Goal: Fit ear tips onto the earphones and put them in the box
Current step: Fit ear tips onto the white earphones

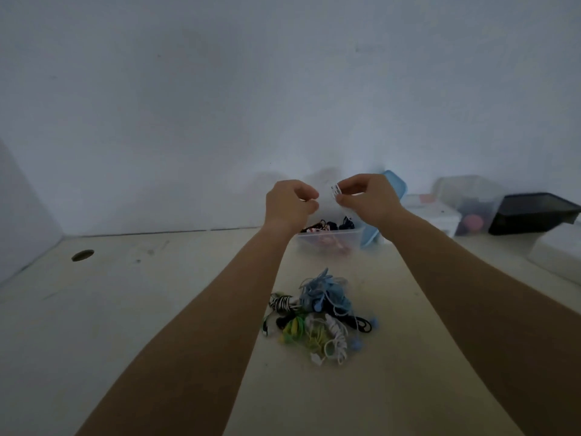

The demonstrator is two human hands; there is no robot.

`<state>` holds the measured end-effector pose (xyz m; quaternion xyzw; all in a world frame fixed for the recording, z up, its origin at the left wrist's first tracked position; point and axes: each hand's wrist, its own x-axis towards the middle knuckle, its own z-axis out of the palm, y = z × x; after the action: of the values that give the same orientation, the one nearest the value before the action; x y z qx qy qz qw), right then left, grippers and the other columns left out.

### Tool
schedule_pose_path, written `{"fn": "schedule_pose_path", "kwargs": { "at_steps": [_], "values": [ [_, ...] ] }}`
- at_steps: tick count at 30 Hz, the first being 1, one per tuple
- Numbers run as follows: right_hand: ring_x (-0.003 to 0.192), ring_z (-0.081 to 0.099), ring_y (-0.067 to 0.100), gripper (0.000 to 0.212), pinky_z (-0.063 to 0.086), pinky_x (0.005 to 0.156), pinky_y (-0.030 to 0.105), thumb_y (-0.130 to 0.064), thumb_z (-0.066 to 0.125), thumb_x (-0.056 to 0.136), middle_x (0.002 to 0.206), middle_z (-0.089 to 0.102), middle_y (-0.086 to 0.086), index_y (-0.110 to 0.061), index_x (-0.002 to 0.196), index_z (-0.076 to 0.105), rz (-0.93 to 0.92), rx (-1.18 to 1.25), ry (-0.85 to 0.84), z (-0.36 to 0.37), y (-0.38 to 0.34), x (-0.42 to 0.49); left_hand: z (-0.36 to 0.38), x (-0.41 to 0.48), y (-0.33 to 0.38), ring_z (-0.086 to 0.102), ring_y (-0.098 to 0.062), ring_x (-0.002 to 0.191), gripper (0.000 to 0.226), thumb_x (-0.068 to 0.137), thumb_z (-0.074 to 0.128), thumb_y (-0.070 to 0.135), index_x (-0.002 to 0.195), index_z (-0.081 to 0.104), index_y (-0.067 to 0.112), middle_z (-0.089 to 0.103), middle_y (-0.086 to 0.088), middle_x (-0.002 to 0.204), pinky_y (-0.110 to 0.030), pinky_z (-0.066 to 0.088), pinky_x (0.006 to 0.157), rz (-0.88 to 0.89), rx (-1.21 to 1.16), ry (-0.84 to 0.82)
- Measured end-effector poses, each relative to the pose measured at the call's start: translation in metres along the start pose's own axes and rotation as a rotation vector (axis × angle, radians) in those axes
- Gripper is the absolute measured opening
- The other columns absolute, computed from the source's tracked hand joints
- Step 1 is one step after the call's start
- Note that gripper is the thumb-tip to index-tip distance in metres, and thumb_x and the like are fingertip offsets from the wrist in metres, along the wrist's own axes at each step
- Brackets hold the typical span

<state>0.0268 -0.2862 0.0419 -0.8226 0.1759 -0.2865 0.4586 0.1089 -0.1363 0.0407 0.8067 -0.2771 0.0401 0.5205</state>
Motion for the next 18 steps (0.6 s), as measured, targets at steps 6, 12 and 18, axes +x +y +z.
{"fn": "schedule_pose_path", "kwargs": {
  "at_steps": [6, 12, 18],
  "values": [
    [0.109, 0.063, 0.016, 0.037, 0.046, 0.089, 0.023, -0.01, 0.068, 0.088, 0.122, 0.069, 0.002, -0.013, 0.125, 0.067, 0.03, -0.243, -0.052, 0.012, 0.027, 0.022, 0.017, 0.021, -0.022, 0.063, -0.011, 0.097, 0.026, 0.085, 0.075, 0.019, 0.111, 0.072, 0.015, 0.069, 0.001, 0.108, -0.021, 0.045, 0.084, -0.036, 0.134, -0.102],
    [0.078, 0.067, 0.005, 0.017, 0.05, 0.072, 0.019, -0.01, 0.065, 0.087, 0.09, 0.075, -0.004, -0.019, 0.095, 0.077, -0.064, -0.117, -0.064, 0.007, 0.021, -0.017, 0.007, -0.014, -0.025, 0.064, -0.004, 0.088, 0.012, 0.087, 0.069, 0.02, 0.098, 0.075, 0.02, 0.072, 0.009, 0.095, -0.014, 0.043, 0.076, 0.044, 0.12, -0.082],
    [0.07, 0.065, -0.001, 0.018, 0.049, 0.064, 0.016, -0.024, 0.074, 0.087, 0.088, 0.074, -0.008, -0.024, 0.104, 0.074, -0.1, -0.208, -0.457, -0.002, 0.019, -0.078, -0.017, -0.075, -0.028, 0.06, 0.009, 0.077, 0.01, 0.086, 0.07, 0.018, 0.086, 0.073, 0.028, 0.069, 0.019, 0.081, -0.003, 0.041, 0.065, 0.079, 0.122, -0.105]
  ]
}}
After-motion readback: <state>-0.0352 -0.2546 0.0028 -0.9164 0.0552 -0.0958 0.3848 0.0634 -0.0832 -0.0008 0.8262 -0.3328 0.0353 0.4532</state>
